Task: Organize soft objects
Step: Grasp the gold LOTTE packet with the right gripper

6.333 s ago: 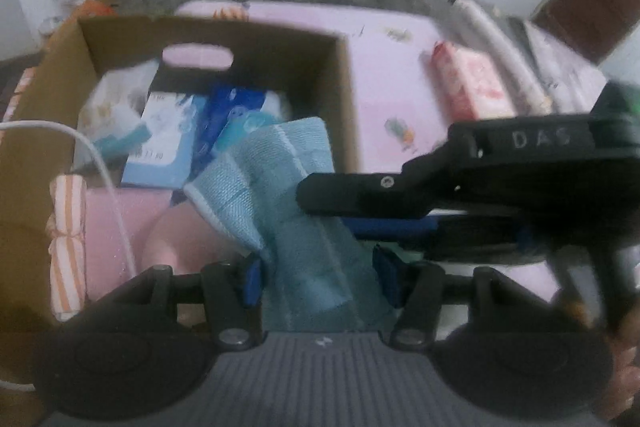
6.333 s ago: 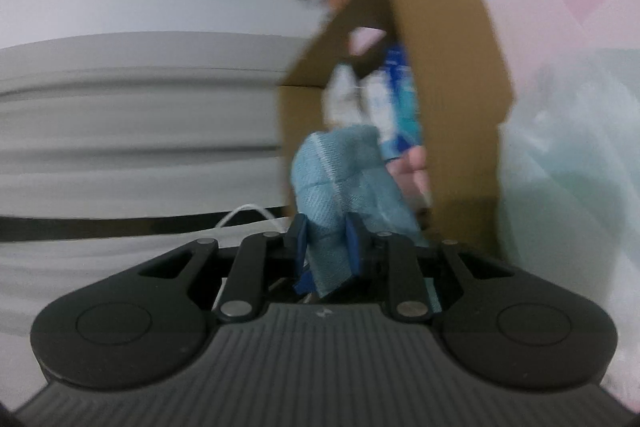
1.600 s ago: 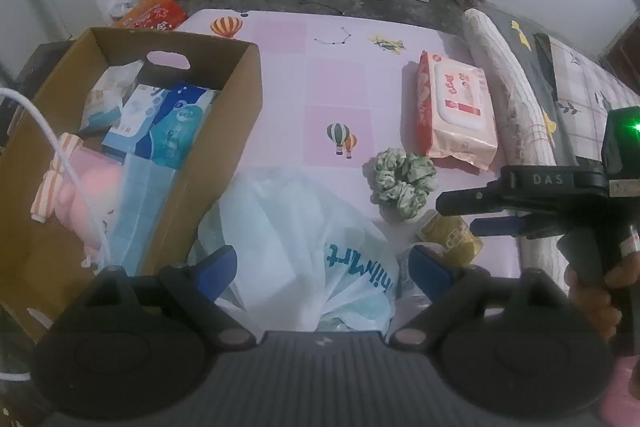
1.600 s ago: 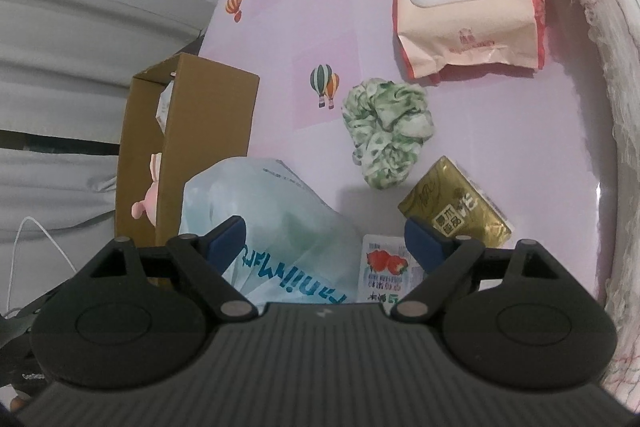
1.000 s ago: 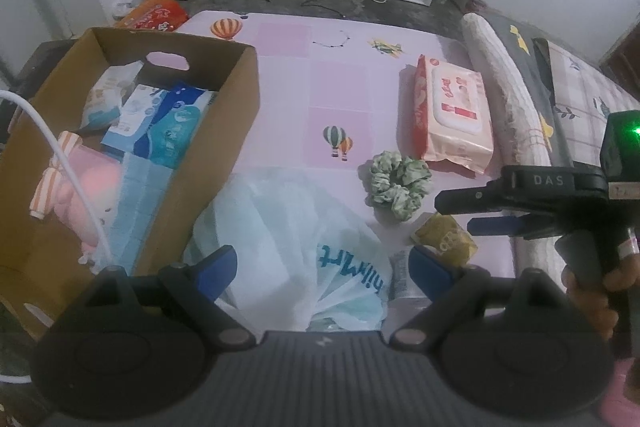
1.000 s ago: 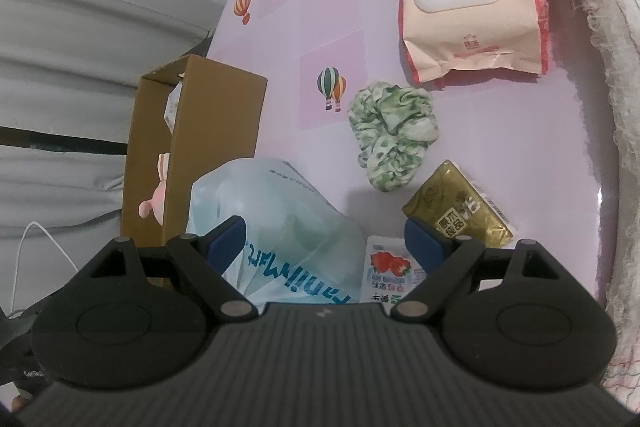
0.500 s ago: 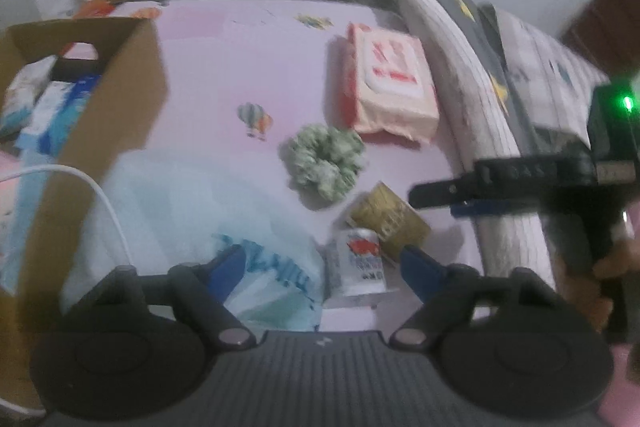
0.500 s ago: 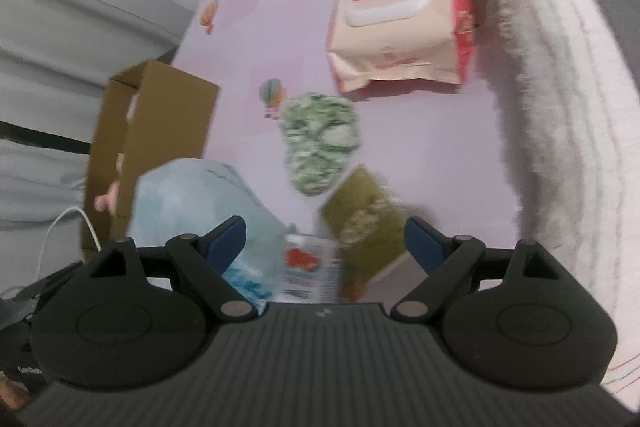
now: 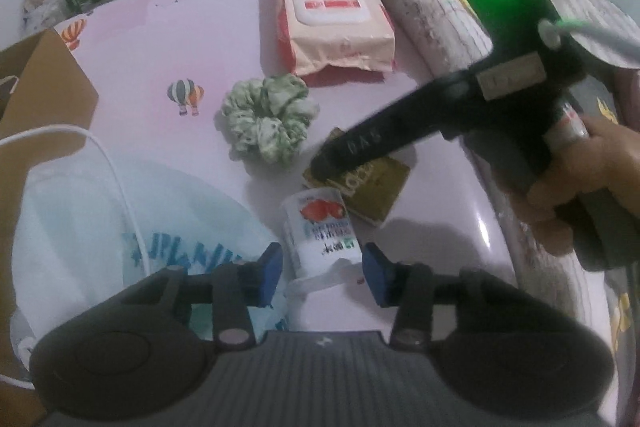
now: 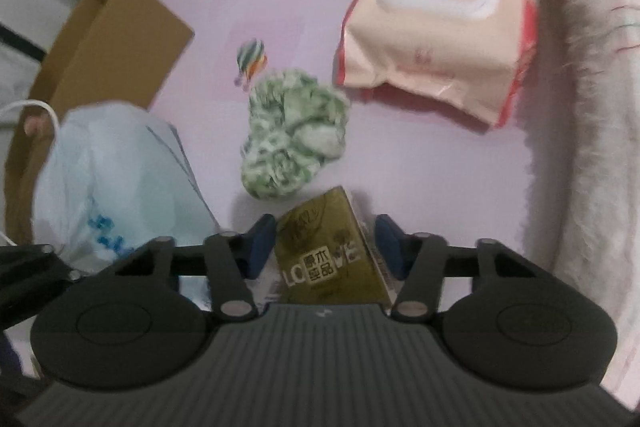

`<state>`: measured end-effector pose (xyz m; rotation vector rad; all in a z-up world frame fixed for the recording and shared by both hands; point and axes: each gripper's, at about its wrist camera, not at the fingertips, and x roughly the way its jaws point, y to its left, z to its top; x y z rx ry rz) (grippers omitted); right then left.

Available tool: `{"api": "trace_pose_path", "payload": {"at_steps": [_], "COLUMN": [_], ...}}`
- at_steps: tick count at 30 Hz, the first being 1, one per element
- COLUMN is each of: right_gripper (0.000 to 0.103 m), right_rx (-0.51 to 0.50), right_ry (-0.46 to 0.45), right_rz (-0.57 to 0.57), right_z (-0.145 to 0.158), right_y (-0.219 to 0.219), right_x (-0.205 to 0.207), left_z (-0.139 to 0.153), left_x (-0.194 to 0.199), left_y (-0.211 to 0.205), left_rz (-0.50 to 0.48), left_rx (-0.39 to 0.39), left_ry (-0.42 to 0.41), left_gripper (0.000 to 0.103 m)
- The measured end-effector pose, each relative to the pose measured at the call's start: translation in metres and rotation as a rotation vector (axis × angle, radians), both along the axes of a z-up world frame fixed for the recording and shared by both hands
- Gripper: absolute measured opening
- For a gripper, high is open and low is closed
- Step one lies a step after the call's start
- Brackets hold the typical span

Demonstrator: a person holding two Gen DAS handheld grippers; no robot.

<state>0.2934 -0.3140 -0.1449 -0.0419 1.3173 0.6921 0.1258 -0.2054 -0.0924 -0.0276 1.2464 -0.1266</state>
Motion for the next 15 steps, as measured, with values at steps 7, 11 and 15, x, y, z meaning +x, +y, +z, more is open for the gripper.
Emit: {"api": "trace_pose_path", "payload": {"at_steps": [7,11,15], "right_gripper": [0.04,0.037,0.032], "right_rx": [-0.004,-0.009,0.012], "right_ry": [0.022,0.071,0.14], "right_rz": [-0.003,-0.083,-0.16], "right_z": [0.003,0.006,0.006], "right_y": [-0.015,-0.043,-0.068], "right_x": [-0.005,-0.021,-0.05], "left_z": [0.003,0.008,0.01], "left_x": [-0.007,-0.013,-0.022], "left_y": [-0.008,-0.02,-0.039], "left_rz": [0.005,-0.013,-0.069], "left_rx": [-0.054,-0.101,-0.141], "left_ry": [0.013,0.014,0.027], "left_gripper": [0.045,0.049,0.058]}}
